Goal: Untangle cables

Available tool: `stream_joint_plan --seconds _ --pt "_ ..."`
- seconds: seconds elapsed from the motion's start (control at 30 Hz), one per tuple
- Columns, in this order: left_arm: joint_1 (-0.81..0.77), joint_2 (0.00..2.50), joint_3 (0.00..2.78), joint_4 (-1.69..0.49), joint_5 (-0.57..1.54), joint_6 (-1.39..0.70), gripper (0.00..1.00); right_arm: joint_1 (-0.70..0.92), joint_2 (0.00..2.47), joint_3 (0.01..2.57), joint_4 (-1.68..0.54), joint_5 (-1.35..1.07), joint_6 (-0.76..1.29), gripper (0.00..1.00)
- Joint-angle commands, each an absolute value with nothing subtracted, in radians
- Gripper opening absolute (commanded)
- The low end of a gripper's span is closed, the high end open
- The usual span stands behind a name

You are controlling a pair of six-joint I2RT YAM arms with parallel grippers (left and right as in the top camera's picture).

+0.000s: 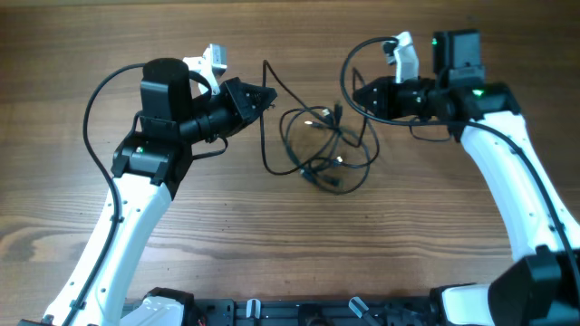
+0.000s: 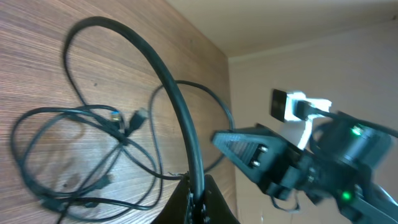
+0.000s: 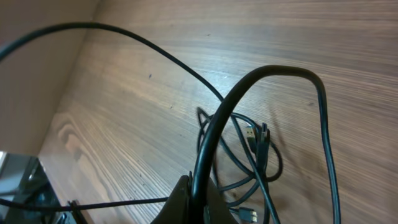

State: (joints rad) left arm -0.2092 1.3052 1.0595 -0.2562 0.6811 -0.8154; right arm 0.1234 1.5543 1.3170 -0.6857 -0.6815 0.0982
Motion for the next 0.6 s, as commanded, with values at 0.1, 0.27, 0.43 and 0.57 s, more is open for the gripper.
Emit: stream_joint_plan --seconds 0.1,0.27,0.43,0.57 --pt "-0.204 1.296 1.066 -0.261 0.621 -0.788 0.04 0.119 1.494 1.316 -0.717 -0.567 0.159 0.04" --pt "-0.204 1.296 1.066 -0.321 0.528 -0.788 0.04 0.119 1.494 1.316 -0.736 -0.497 0.231 0.04" --pt "-0.204 1.296 1.066 -0.418 0.4 -0.789 0.05 0.119 1.494 1.316 -0.743 -0.487 0.248 0.04" --pt "-0.205 1.296 1.066 -0.451 0.358 -0.789 0.07 0.119 1.494 1.316 -0.746 -0.486 0.247 0.04"
